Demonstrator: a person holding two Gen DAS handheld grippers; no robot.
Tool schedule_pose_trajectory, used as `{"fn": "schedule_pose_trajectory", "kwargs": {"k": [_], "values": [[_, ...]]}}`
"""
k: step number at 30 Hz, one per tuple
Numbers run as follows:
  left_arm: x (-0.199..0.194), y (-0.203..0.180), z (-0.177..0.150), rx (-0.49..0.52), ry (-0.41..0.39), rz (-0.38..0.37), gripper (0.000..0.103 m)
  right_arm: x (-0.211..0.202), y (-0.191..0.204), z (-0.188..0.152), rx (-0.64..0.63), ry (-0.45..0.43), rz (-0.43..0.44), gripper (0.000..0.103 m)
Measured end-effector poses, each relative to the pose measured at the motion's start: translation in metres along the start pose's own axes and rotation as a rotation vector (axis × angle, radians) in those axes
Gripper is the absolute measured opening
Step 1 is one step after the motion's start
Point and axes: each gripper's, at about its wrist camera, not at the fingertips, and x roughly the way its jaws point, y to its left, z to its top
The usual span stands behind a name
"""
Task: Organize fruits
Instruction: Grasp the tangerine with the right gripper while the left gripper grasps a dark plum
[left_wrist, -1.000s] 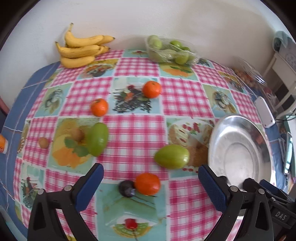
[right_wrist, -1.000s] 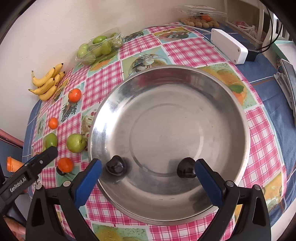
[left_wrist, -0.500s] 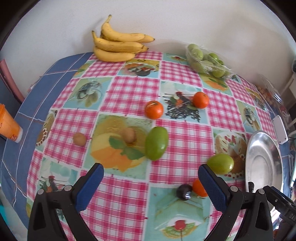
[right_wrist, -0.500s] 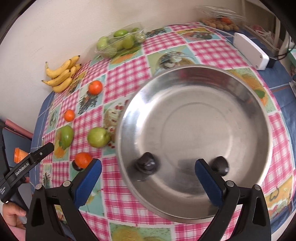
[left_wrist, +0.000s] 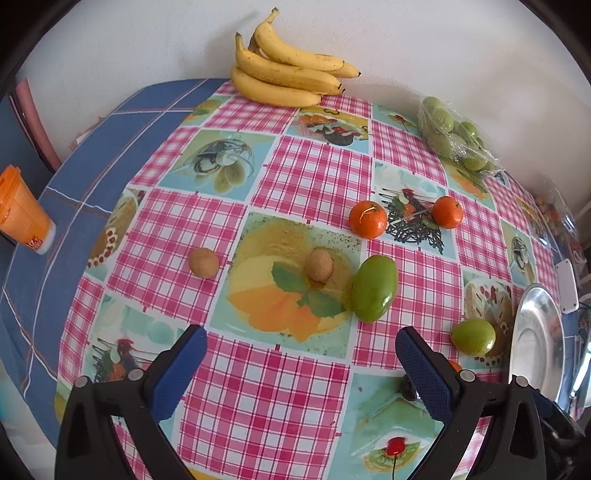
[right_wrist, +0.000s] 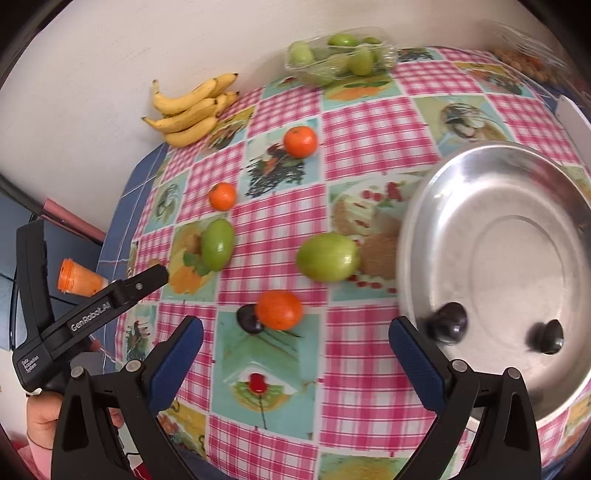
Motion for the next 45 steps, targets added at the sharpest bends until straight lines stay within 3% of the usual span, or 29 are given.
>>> {"fn": "schedule_pose_trajectory", "kwargs": {"k": [5,11,16,21,29,31,45], "values": [[0.014,0.012,-0.003,-0.085,0.032,0.008,0.102,0.012,0.009,0.001,-0.01,0.012,-0.006,0.1],[0.028,0.012,-0.009,-0.124,0.089,-0.035,0.099,0.03,0.011,0.0,-0.006,0.046,-0.02,0.099],[0.029,-0.001,-0.012,-0.088,0.097,-0.083,0.093,0.04,0.016,0.002,-0.024,0.061,-0.022,0.073],[0.031,-0.011,-0.014,-0.068,0.109,-0.095,0.087,0.049,0.016,0.002,-0.021,0.085,-0.031,0.057],[0.031,-0.024,-0.017,-0.037,0.12,-0.126,0.082,0.059,0.007,0.005,0.011,0.097,-0.046,0.051],[0.03,-0.027,-0.017,-0.028,0.122,-0.135,0.082,0.06,0.006,0.006,0.022,0.098,-0.021,0.041],[0.023,-0.047,-0.017,0.009,0.119,-0.185,0.082,0.036,-0.001,0.004,0.056,0.075,-0.012,0.039]]}}
